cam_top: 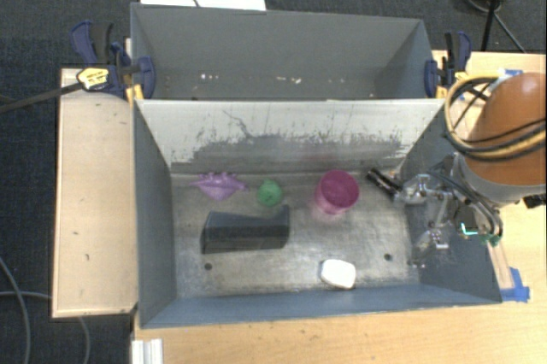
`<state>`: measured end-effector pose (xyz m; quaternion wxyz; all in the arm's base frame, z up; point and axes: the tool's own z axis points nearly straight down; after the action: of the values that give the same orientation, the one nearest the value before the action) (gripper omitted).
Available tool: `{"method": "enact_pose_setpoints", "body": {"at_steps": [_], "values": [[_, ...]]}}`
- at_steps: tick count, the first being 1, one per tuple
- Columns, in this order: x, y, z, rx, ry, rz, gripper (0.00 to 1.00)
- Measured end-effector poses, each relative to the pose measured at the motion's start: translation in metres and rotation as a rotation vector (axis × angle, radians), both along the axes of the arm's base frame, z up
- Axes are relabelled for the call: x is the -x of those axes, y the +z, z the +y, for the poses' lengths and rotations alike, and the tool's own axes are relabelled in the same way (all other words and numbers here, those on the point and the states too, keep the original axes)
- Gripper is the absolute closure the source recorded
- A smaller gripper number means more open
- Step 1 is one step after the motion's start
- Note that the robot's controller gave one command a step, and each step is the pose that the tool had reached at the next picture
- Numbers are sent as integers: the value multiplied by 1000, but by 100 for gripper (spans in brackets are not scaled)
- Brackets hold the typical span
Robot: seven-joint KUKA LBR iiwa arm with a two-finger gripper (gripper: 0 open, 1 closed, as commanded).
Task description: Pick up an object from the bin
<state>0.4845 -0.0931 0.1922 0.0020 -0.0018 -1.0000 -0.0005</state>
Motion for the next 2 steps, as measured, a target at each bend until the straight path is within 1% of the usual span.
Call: {"method": "enact_pose_setpoints", "body": {"at_steps": [1, 2], "values": [[-2, 3, 0, 1, 3, -7, 0], [2, -83, 64, 1, 56, -6, 100]]}}
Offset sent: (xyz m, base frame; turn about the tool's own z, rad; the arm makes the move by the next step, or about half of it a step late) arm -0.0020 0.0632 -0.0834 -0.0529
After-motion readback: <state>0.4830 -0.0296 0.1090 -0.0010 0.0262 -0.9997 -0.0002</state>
